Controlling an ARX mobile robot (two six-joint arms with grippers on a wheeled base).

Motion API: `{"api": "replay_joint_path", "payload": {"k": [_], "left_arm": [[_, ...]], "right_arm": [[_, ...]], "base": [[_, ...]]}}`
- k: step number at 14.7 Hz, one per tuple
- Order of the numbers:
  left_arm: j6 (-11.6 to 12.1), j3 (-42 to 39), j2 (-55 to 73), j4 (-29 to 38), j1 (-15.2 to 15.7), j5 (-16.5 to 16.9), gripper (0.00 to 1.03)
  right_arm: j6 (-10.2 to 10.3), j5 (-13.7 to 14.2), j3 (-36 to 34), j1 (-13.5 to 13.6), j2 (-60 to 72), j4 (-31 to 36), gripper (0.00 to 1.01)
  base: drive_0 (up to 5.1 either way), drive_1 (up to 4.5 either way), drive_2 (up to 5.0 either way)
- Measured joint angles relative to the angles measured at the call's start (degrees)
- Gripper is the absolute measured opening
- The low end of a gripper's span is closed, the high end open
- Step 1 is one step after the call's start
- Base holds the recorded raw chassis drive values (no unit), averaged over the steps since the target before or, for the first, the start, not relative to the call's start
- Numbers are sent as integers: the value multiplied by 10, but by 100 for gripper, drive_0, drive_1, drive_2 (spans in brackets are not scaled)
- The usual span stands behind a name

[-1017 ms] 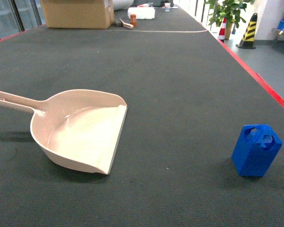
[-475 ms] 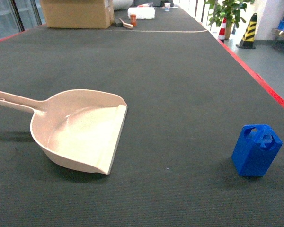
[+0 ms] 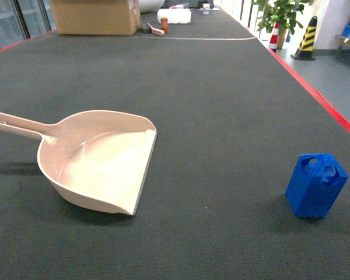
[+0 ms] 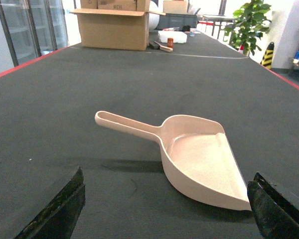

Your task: Place part in tray to right shelf

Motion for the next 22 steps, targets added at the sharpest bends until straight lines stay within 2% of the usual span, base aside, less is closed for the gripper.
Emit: {"api": "replay_joint_path", "payload": {"k": [13, 14, 15, 16, 17, 18, 19, 21, 22], "left_arm": [[0, 0, 0, 0, 0, 0, 98], [-8, 10, 17, -41, -30, -71, 98], [-32, 24, 79, -42, -74, -166, 98], [-64, 24, 129, 1, -64, -177, 98], [-106, 29, 196, 65, -46, -144, 98], [-156, 42, 285, 138, -46, -104, 98], [-212, 53, 373, 220, -33, -48, 98], [-330, 89, 574, 389, 23, 27, 98], [-379, 113, 669, 463, 42, 56, 98]], "right_arm": [[0, 0, 0, 0, 0, 0, 98], [0, 0, 0, 0, 0, 0, 98], [0, 0, 0, 0, 0, 0, 98], [0, -1, 0, 0, 0, 0, 98], [0, -2, 0, 0, 0, 0, 98], [0, -1, 0, 0, 0, 0, 98], [0, -1, 0, 0, 0, 0, 98], [0, -1, 0, 0, 0, 0, 98], [0, -1, 0, 0, 0, 0, 98]], "base": [[0, 0, 0], [0, 0, 0], [0, 0, 0], [0, 0, 0], [0, 0, 0], [0, 0, 0], [0, 0, 0], [0, 0, 0], [0, 0, 0]]}}
